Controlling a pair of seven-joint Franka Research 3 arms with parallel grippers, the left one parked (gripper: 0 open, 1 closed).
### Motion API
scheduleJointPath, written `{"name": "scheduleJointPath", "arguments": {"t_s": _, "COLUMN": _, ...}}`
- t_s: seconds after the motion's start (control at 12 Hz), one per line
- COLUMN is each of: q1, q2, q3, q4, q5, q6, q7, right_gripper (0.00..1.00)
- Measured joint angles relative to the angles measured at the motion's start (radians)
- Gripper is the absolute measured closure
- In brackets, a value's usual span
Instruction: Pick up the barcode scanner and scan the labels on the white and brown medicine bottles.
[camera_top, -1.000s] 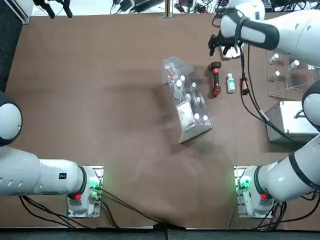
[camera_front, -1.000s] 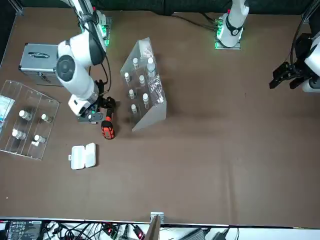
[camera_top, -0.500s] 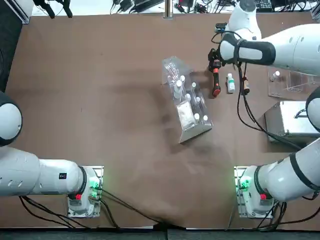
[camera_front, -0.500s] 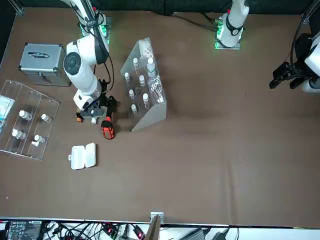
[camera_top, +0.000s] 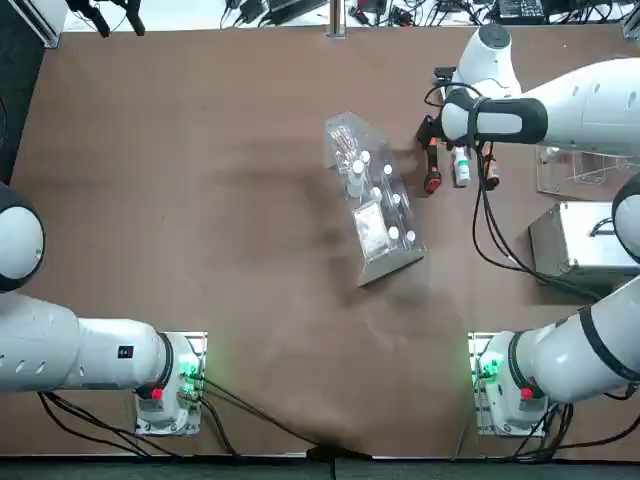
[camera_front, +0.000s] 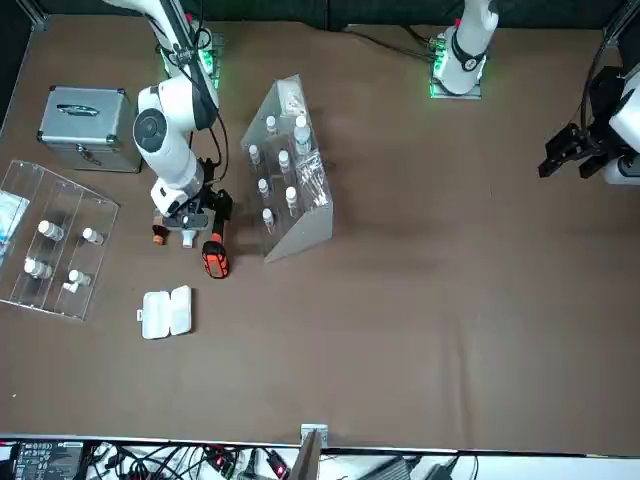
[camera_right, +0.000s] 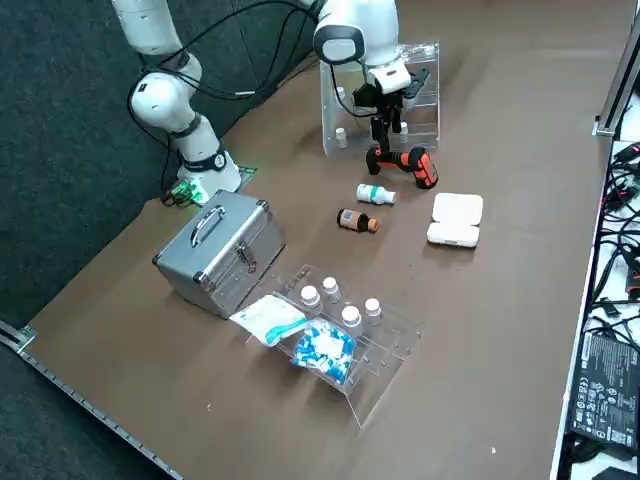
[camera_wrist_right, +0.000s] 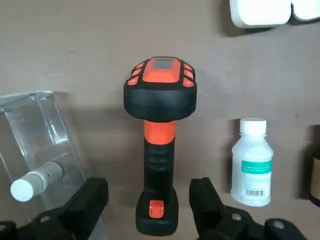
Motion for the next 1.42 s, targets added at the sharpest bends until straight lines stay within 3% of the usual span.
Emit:
{"name": "scheduleJointPath", "arguments": {"t_s": 0.67, "q1": -0.003, "q2": 0.079, "q3": -0.005, "q4": -0.003, "q5": 0.0, "q6": 0.1, "q7": 0.0, "right_gripper": 0.0}}
{"name": "scheduleJointPath", "arguments": {"t_s": 1.42, "q1": -0.017, "q2": 0.114, "q3": -0.01, "q4": 0.001, "q5": 0.0, "q6": 0.108, "q7": 0.043, "right_gripper": 0.0}}
